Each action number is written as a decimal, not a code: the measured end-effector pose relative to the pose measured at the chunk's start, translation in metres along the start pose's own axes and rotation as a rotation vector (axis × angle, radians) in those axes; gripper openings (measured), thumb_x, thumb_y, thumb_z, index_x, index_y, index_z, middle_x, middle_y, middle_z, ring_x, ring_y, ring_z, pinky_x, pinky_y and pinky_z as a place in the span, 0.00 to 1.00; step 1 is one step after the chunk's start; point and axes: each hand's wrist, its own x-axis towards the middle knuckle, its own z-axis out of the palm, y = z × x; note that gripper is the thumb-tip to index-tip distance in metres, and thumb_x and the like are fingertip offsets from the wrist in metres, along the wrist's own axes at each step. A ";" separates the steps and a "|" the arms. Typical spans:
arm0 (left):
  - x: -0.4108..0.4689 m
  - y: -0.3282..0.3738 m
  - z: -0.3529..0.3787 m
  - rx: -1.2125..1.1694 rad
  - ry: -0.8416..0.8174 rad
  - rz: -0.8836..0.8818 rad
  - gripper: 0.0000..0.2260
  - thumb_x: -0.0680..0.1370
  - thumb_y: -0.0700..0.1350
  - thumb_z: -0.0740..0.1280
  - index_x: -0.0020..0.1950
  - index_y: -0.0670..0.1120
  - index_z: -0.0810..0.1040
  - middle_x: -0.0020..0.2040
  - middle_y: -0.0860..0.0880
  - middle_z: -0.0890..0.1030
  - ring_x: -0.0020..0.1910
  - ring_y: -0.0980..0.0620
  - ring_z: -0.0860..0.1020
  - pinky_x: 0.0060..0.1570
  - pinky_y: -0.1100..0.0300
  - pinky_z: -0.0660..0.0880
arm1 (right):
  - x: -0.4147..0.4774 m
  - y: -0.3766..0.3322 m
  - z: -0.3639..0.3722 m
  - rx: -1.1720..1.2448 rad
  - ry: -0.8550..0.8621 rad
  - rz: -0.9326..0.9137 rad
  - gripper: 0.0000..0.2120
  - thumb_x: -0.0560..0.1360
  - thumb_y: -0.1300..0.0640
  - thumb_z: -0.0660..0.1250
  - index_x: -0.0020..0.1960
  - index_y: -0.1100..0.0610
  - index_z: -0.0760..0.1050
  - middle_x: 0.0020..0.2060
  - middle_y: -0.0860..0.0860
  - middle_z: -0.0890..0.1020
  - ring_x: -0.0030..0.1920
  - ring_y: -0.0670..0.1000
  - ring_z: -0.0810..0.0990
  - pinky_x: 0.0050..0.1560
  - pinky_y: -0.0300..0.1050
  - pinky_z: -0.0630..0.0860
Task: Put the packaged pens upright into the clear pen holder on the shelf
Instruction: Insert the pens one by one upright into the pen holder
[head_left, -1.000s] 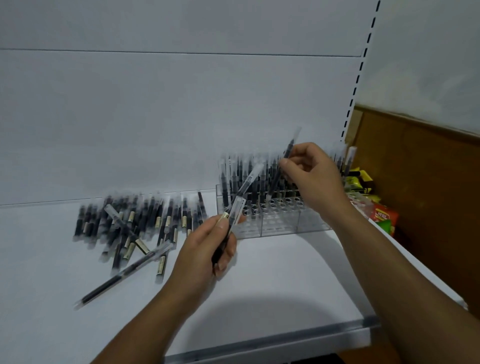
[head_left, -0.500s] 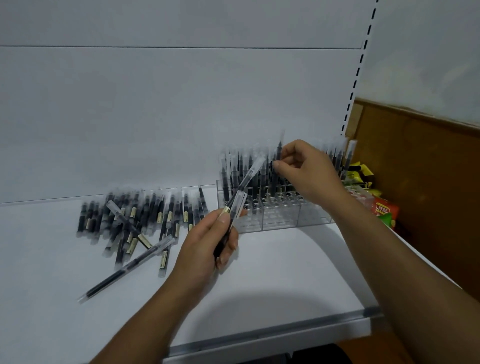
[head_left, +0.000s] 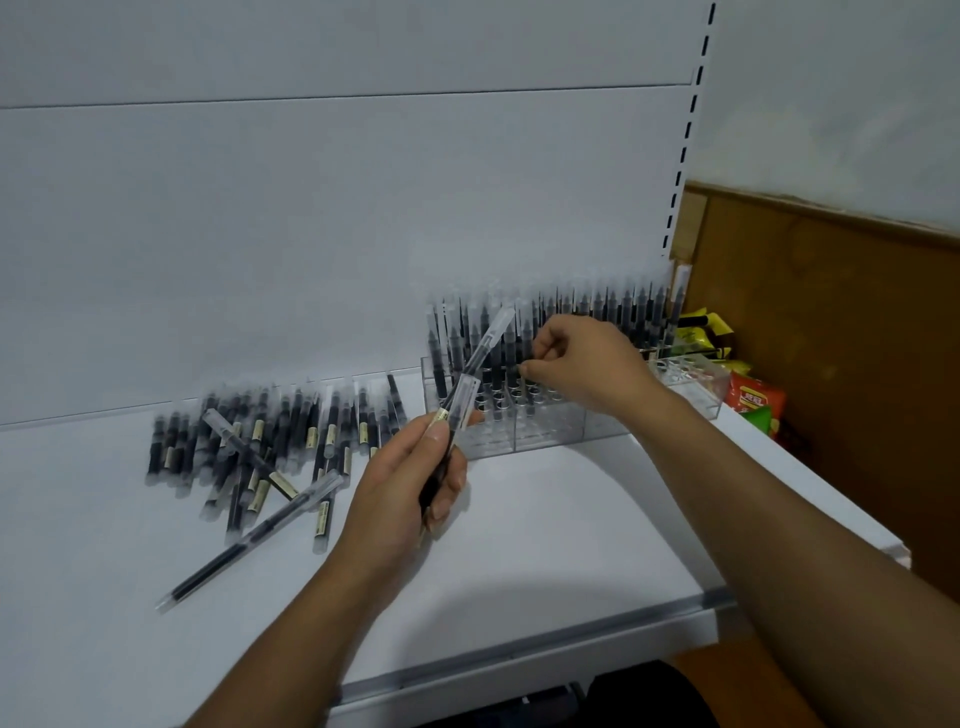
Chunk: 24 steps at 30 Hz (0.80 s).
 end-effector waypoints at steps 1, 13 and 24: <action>0.000 0.000 0.000 -0.001 -0.003 0.003 0.15 0.76 0.48 0.60 0.56 0.42 0.79 0.29 0.48 0.71 0.23 0.55 0.61 0.23 0.63 0.55 | -0.001 0.000 -0.001 0.004 -0.015 -0.001 0.07 0.74 0.50 0.72 0.44 0.50 0.75 0.37 0.42 0.78 0.39 0.45 0.76 0.43 0.44 0.74; 0.011 0.009 0.015 0.192 -0.083 0.013 0.11 0.82 0.44 0.58 0.41 0.43 0.72 0.31 0.48 0.73 0.24 0.54 0.63 0.26 0.63 0.58 | -0.044 -0.006 -0.020 0.734 -0.230 0.029 0.10 0.78 0.49 0.66 0.51 0.55 0.81 0.40 0.44 0.84 0.38 0.45 0.80 0.34 0.36 0.74; 0.022 -0.016 0.033 0.044 -0.085 -0.091 0.07 0.81 0.41 0.61 0.48 0.42 0.77 0.33 0.45 0.74 0.25 0.53 0.65 0.25 0.61 0.59 | -0.027 -0.003 -0.039 0.884 0.175 0.077 0.04 0.77 0.55 0.68 0.46 0.55 0.79 0.36 0.47 0.83 0.31 0.43 0.78 0.32 0.35 0.73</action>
